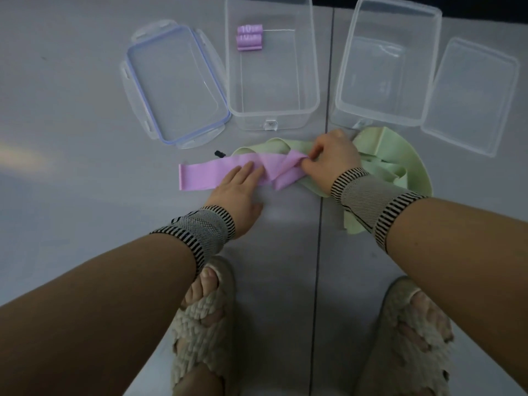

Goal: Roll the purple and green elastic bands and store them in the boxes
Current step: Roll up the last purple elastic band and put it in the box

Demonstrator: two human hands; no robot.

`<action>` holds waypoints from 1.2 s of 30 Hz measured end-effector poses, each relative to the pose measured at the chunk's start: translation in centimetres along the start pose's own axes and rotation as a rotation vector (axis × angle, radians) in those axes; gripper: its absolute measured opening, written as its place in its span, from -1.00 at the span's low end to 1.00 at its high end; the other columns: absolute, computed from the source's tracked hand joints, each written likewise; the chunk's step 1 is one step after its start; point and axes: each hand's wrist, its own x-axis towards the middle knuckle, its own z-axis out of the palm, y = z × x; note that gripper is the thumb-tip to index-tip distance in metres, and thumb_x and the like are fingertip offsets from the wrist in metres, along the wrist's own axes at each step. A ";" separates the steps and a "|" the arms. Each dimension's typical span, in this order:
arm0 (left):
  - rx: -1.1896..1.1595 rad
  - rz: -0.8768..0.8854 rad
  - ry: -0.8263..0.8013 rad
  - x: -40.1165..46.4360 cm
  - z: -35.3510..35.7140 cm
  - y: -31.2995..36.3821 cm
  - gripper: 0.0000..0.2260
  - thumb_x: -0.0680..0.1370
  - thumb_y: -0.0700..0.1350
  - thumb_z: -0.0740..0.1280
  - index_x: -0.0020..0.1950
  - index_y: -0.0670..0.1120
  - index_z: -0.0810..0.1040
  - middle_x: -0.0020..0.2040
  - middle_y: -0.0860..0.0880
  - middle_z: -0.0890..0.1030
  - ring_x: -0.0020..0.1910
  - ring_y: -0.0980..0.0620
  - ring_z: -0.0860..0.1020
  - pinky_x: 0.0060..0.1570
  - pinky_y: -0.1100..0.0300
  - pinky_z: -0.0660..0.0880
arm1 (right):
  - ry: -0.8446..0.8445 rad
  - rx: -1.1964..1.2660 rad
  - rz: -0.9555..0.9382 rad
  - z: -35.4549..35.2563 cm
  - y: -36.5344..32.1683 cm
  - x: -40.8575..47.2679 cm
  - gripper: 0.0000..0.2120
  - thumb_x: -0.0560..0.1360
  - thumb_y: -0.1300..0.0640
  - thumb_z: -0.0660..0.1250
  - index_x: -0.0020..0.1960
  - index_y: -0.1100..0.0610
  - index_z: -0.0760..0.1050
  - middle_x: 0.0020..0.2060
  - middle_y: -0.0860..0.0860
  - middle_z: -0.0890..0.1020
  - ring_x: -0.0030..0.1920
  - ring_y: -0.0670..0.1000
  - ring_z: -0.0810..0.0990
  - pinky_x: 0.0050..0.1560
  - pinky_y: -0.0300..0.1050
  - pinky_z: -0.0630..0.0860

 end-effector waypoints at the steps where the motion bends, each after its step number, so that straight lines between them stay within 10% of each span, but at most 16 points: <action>1: 0.009 0.002 -0.001 0.0 0.1 0.0 -0.33 0.52 -0.02 0.27 0.54 -0.03 0.00 0.55 -0.06 0.01 0.51 -0.07 0.02 0.47 0.14 -0.03 | 0.008 0.075 0.033 -0.2 -0.1 -0.3 -0.88 0.42 0.10 0.39 -0.23 0.11 0.50 -0.12 0.07 0.52 -0.05 0.09 0.51 0.02 -0.12 0.40; 9: 0.003 0.005 -0.028 0.3 0.1 0.0 -0.31 0.51 -0.03 0.29 0.54 0.01 -0.01 0.55 -0.06 0.02 0.52 -0.09 0.01 0.48 0.12 -0.03 | -0.183 0.818 0.338 -0.6 0.3 -1.4 -0.73 0.34 0.29 0.43 -0.42 0.11 0.38 -0.47 0.05 0.46 -0.44 -0.03 0.39 -0.38 -0.18 0.33; 15: 0.038 0.003 -0.028 0.3 0.1 0.1 -0.31 0.51 -0.02 0.28 0.54 0.01 -0.01 0.55 -0.06 0.01 0.52 -0.09 -0.01 0.47 0.14 -0.04 | -0.409 1.310 0.494 -1.6 0.1 -1.6 -0.84 0.46 0.32 0.19 -0.22 0.16 0.49 -0.32 0.06 0.57 -0.27 0.00 0.57 -0.18 -0.14 0.55; 21: 0.009 0.013 -0.024 0.4 0.0 -0.2 -0.31 0.50 -0.04 0.29 0.54 0.04 0.00 0.55 -0.07 0.03 0.52 -0.07 0.01 0.47 0.14 -0.03 | -0.406 1.051 0.375 -1.8 1.1 -1.7 -0.70 0.39 0.46 0.33 0.05 0.18 0.52 -0.18 0.16 0.57 -0.27 0.03 0.51 -0.32 -0.19 0.44; 29: -0.012 0.007 -0.002 0.2 0.0 -0.5 -0.31 0.49 -0.06 0.30 0.53 0.07 0.01 0.55 -0.08 0.02 0.51 -0.05 0.03 0.46 0.17 0.00 | 0.094 0.541 0.295 -1.3 2.3 -1.5 -0.78 0.32 0.13 0.49 -0.38 0.02 0.47 -0.41 0.01 0.56 -0.30 0.07 0.56 -0.13 0.06 0.61; 36: -0.037 -0.005 0.009 0.1 0.2 -0.2 -0.30 0.48 -0.06 0.32 0.53 0.09 0.02 0.55 -0.08 0.00 0.51 -0.05 0.04 0.46 0.16 0.02 | -0.208 1.069 0.399 -1.2 2.0 -2.0 -0.75 0.35 0.35 0.44 -0.32 0.11 0.40 -0.31 0.12 0.52 -0.24 0.08 0.52 -0.30 -0.10 0.45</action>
